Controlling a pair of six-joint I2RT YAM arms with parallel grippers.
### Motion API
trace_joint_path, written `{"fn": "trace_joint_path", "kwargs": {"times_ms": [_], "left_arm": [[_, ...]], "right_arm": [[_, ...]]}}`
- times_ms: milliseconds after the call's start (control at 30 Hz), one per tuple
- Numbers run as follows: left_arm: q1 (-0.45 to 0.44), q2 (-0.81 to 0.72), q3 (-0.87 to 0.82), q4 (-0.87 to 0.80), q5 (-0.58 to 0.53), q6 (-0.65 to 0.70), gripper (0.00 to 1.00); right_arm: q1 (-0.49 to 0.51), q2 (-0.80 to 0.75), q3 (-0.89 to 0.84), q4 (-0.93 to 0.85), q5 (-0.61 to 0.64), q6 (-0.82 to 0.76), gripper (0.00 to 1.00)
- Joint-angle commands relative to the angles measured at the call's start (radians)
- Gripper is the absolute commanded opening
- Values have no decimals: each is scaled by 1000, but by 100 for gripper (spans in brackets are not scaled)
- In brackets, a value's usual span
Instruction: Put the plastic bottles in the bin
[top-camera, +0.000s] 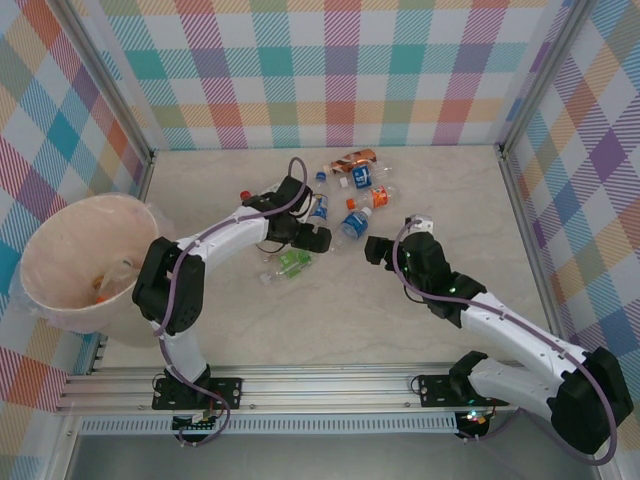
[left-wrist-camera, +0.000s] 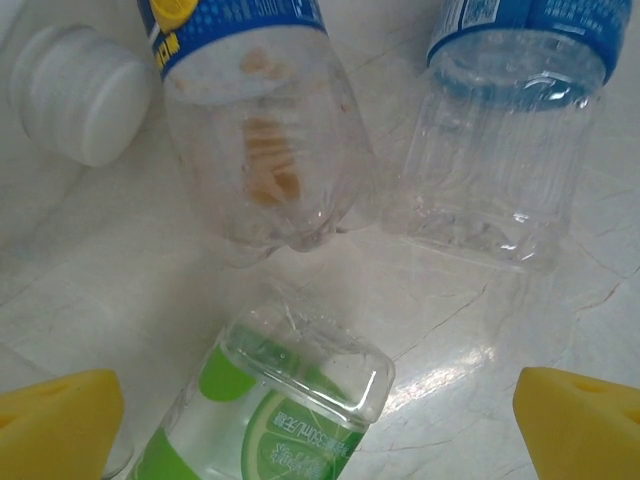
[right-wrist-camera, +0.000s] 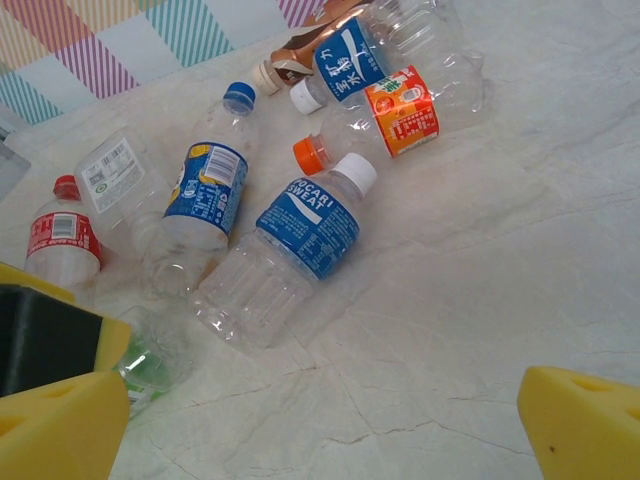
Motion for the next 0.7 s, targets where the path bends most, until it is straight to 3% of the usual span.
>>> {"fn": "trace_joint_path", "kwargs": {"times_ms": [0, 100, 333, 667], "left_arm": [[5, -25, -61, 1, 37, 39, 100], [-1, -42, -103, 3, 26, 77, 100], [-73, -5, -123, 29, -176, 159, 98], [-120, 24, -139, 78, -274, 164, 76]], "right_arm": [[-5, -31, -18, -13, 31, 0, 100], [-7, -28, -24, -3, 34, 5, 100], [-7, -1, -13, 3, 17, 12, 100], [-8, -19, -14, -14, 29, 10, 100]]}}
